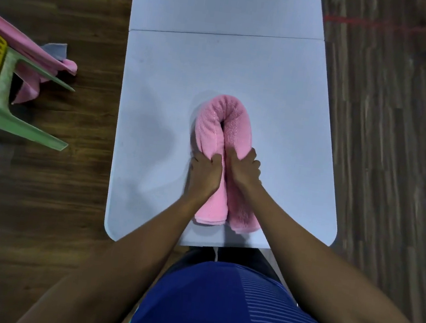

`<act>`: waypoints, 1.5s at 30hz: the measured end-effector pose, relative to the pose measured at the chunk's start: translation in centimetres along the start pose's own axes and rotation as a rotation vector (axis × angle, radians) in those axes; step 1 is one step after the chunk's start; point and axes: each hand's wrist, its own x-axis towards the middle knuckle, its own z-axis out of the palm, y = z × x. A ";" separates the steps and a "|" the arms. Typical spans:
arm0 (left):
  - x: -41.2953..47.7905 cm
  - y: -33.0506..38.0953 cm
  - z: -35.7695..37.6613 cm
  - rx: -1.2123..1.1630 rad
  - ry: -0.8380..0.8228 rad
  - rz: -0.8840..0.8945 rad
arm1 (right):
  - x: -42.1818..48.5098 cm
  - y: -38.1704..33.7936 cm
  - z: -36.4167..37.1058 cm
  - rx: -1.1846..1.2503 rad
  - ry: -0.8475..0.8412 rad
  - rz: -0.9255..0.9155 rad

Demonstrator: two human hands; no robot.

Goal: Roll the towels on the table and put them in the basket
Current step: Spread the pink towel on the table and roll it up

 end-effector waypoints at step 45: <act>-9.2 -14.7 -17.3 0.377 0.546 0.052 | -5.8 -6.4 3.8 -0.437 -0.252 -0.816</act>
